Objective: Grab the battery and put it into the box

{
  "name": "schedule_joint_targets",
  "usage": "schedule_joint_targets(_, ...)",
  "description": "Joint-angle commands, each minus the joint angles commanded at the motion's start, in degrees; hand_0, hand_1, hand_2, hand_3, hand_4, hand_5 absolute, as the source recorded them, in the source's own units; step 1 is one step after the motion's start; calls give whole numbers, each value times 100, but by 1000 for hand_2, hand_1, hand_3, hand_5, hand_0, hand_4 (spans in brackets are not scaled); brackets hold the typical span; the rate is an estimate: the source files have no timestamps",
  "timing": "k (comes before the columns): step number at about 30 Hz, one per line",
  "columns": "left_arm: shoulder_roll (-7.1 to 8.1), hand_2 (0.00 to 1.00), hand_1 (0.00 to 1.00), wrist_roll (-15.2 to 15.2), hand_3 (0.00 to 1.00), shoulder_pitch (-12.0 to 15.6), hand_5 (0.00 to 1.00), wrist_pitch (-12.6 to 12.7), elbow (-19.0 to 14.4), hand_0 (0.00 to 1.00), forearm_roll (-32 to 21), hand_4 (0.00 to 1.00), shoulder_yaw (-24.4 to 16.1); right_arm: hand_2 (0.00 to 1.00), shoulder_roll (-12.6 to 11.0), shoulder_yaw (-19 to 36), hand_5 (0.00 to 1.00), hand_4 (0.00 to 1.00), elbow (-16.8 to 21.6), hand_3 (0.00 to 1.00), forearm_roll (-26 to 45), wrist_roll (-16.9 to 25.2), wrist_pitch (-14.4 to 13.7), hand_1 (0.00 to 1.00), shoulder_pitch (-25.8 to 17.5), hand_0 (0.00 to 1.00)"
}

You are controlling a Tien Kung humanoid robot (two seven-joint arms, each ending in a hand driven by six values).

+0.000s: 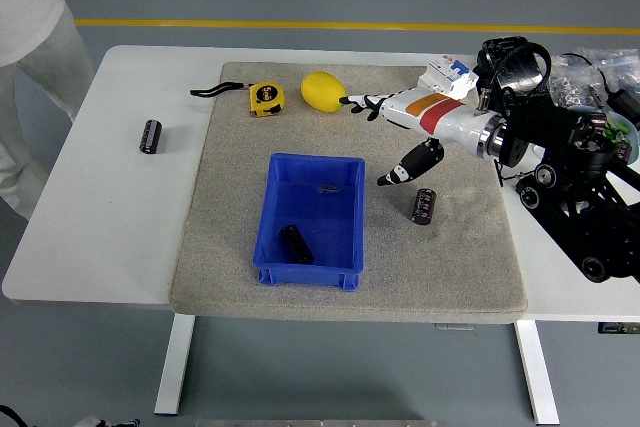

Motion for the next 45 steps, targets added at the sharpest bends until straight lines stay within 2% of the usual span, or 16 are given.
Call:
schedule_joint_targets(1, -7, 725, 636, 0, 755, 0, 732, 4, 0, 653, 18, 702, -25, 805, 17, 68, 159, 998, -14, 876, 0, 10, -6, 698, -90, 650)
schedule_joint_targets(2, -9, 722, 635, 0, 755, -2, 733, 5, 0, 650, 28, 700, -35, 765, 19, 93, 220, 998, -20, 835, 5, 17, -20, 685, -131, 647)
schedule_joint_targets(7, -15, 722, 635, -2, 755, -36, 733, 5, 0, 650, 63, 700, -62, 765, -47, 174, 220, 998, -179, 835, 105, 48, -213, 685, -341, 647)
schedule_joint_targets(8, -18, 722, 636, -3, 755, -42, 733, 7, 0, 648, 72, 700, -71, 750, -67, 188, 268, 998, -221, 830, 121, 41, -248, 681, -380, 652)
schedule_joint_targets(22, -69, 729, 636, 9, 754, -54, 737, 7, 0, 647, -33, 698, 33, 746, -77, 5, 261, 998, -775, 820, 247, -108, -626, 686, -667, 673)
schedule_joint_targets(25, -79, 729, 636, 9, 754, -56, 737, 6, 0, 647, -21, 698, 20, 746, -113, -128, 261, 998, -794, 820, 277, -263, -747, 686, -667, 673)
schedule_joint_targets(31, -90, 732, 637, -5, 754, -64, 740, 8, 0, 646, -78, 698, 63, 744, -156, -264, 269, 998, -881, 819, 355, -306, -759, 686, -666, 676)
schedule_joint_targets(32, -88, 733, 637, -10, 754, -66, 739, 6, 0, 645, -108, 696, 93, 737, -159, -280, 303, 998, -904, 811, 360, -310, -759, 682, -670, 672)
schedule_joint_targets(34, -88, 733, 637, -12, 754, -71, 739, 4, 0, 645, -122, 696, 107, 737, -158, -297, 303, 998, -937, 811, 371, -316, -768, 682, -675, 672)
schedule_joint_targets(37, -88, 733, 637, -15, 754, -75, 739, 1, 0, 645, -151, 696, 136, 737, -154, -339, 303, 998, -1025, 811, 423, -316, -885, 682, -681, 672)
schedule_joint_targets(38, -88, 735, 637, -16, 754, -74, 744, -2, 0, 644, -158, 694, 145, 659, -154, -358, 308, 998, -1048, 716, 435, -318, -947, 615, -682, 634)
schedule_joint_targets(40, -87, 735, 637, -16, 754, -74, 744, -7, 0, 644, -190, 694, 183, 659, -155, -423, 308, 998, -1103, 716, 398, -355, -1164, 615, -682, 634)
schedule_joint_targets(44, -75, 735, 637, -22, 754, -80, 744, -33, 0, 644, -250, 694, 272, 659, -188, -573, 308, 998, -1147, 716, 458, -392, -1391, 615, -676, 634)
schedule_joint_targets(45, -74, 736, 637, -22, 752, -80, 742, -36, 0, 643, -261, 690, 286, 592, -190, -592, 293, 998, -1156, 564, 471, -396, -1420, 568, -677, 591)
